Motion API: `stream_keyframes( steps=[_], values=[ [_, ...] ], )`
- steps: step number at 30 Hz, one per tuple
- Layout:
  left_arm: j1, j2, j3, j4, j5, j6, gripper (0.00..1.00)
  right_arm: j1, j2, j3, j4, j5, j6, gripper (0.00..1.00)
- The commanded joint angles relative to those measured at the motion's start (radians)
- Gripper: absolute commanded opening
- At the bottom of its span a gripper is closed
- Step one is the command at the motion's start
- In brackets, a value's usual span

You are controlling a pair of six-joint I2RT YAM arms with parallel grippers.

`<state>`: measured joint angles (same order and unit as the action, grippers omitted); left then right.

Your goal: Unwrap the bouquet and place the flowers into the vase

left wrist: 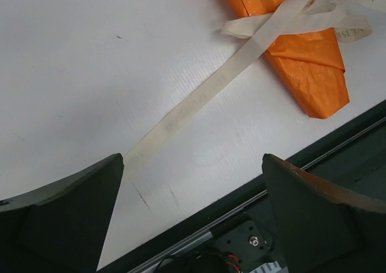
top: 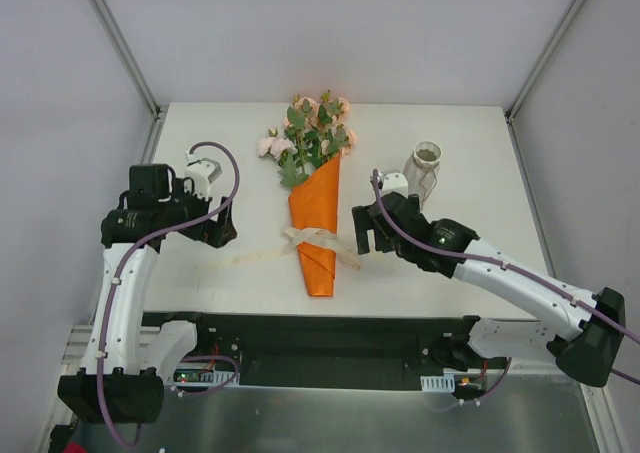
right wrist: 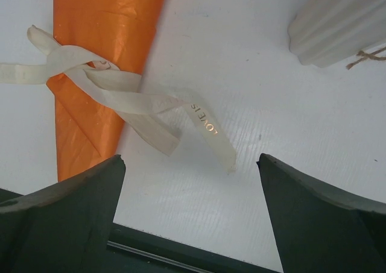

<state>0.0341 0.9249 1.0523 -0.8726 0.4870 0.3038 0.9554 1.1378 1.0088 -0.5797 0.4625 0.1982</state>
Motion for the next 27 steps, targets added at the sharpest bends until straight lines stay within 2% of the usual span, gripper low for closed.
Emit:
stream_keyframes(
  steps=[1,3,6,11,17,21,27],
  values=[
    [0.0,0.026,0.008,-0.014,0.073,0.034,0.99,-0.013,-0.016,-0.025,0.024,-0.019,0.023,0.96],
    [-0.011,0.051,0.005,-0.011,0.076,0.044,0.99,-0.036,-0.01,-0.038,0.03,-0.024,0.05,0.96],
    [-0.083,0.095,-0.003,-0.003,0.038,0.054,0.99,-0.084,0.005,-0.062,0.043,-0.057,0.093,0.96],
    [-0.284,0.147,-0.054,0.059,-0.094,0.072,0.99,-0.141,0.034,-0.093,0.067,-0.11,0.136,0.96],
    [-0.353,0.281,-0.077,0.147,-0.117,0.121,0.99,-0.152,0.053,-0.119,0.089,-0.11,0.184,0.96],
    [-0.416,0.394,-0.078,0.191,-0.134,0.144,0.99,-0.162,0.02,-0.194,0.132,-0.137,0.216,0.96],
    [-0.503,0.5,-0.104,0.29,-0.212,0.181,0.99,-0.179,-0.006,-0.253,0.172,-0.159,0.25,0.97]
  ],
)
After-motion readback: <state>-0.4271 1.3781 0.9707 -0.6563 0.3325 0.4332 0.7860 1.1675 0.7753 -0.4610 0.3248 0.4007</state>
